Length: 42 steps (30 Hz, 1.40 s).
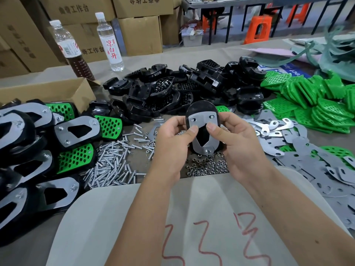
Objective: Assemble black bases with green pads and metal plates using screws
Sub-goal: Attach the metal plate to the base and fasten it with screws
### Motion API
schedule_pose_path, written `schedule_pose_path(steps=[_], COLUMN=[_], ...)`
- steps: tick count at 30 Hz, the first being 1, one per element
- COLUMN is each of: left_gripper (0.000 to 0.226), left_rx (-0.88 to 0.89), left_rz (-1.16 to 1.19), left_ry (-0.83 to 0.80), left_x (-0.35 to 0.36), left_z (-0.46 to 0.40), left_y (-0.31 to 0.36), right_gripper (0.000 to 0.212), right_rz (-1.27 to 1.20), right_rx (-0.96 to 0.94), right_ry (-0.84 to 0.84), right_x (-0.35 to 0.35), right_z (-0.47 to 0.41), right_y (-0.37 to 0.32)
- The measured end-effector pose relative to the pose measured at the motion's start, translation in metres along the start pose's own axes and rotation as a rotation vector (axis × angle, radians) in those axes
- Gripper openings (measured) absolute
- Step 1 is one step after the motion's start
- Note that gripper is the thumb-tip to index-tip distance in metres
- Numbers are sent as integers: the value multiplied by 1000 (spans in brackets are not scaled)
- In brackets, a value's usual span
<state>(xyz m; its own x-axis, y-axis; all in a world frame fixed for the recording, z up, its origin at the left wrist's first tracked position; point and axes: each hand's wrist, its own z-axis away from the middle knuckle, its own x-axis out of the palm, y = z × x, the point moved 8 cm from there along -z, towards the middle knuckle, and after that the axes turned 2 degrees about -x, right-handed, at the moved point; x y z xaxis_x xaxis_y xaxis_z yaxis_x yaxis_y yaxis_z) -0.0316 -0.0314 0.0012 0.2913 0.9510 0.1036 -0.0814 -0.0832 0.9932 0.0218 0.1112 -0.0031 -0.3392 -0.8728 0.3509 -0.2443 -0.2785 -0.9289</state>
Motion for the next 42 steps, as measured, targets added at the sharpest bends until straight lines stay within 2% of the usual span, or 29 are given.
schedule_pose_path(steps=[5,7,11,17,22,29,33,37,38,40,42], left_gripper=[11,14,25,19,20,15,13,12,12,14,18], left_rx=[50,78,101,179,113,107,94,80,70,58,55], left_rz=[-28,-55,-94,-80,-2,46,124,184,194,191,175], left_ry=[26,44,25,-58,-93,-9,47,130,162,222,282], left_x=[-4,-6,-2,5,3,-4,-7,-16,-21,-32,-42], left_z=[1,3,5,7,6,4,4,1,-1,-4,-6], left_y=[2,4,7,13,6,4,3,-1,-3,-4,-5], right_gripper=[23,34,47,37,37,41,31,8,10,17,15], right_rz=[-17,-46,-124,-98,-100,-14,44,461,576,883,1126], right_rx=[61,103,150,45,71,55,39,-115,-163,-238,-227], right_ry=[6,27,-69,-145,-150,-123,-107,-44,-63,-208,-428], right_x=[1,0,3,6,6,4,7,-1,-3,0,7], right_z=[-2,-3,-4,-4,-4,-5,-3,-8,-9,-9,-5], right_y=[6,10,10,-1,2,4,5,-8,-14,-19,-12])
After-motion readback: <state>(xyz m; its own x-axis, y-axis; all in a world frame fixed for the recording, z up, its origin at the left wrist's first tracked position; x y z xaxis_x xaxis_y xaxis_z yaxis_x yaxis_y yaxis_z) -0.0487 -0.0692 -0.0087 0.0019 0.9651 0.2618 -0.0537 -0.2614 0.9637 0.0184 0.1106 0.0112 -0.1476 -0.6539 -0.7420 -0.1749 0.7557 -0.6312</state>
